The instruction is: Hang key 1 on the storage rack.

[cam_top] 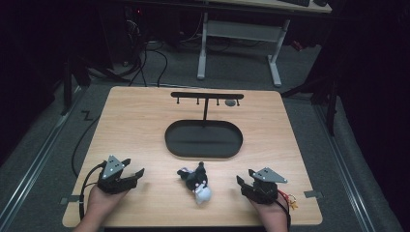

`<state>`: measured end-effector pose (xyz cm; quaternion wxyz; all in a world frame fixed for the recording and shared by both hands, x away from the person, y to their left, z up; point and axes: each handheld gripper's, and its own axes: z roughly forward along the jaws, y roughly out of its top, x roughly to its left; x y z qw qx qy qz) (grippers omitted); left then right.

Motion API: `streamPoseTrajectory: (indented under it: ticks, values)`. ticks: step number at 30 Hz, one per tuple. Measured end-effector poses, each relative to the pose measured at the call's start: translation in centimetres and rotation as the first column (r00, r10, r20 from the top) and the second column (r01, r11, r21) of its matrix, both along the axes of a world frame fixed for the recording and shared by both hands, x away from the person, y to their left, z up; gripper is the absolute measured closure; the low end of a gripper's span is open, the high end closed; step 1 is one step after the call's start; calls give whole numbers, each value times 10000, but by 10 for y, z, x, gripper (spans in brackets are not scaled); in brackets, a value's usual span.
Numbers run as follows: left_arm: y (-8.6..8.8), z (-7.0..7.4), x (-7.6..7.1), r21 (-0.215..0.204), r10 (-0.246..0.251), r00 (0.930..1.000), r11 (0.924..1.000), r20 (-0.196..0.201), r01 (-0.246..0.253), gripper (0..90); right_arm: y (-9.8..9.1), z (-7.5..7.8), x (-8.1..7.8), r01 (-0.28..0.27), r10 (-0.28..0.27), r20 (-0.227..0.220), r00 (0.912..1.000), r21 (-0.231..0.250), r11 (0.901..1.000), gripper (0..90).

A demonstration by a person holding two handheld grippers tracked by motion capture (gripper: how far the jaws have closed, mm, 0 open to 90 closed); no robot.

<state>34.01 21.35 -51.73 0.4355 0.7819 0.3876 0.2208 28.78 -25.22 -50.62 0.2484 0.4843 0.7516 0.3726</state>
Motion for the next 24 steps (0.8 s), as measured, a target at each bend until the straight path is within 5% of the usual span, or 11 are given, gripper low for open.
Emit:
streamPoseTrajectory:
  ticks: [8,13,24]
  values:
    - [-4,4,-2,-39,-13,9997,10000,227,14,259,1,2,-4,117,-116,83,9999,-89,9999,466]
    - [-9,7,-1,47,-470,9989,9989,72,469,197,5,3,0,-168,178,-431,9989,233,9996,492]
    - [-22,-4,6,1063,-616,9980,9925,165,595,52,9,5,8,321,-380,-1157,9926,-523,9981,458]
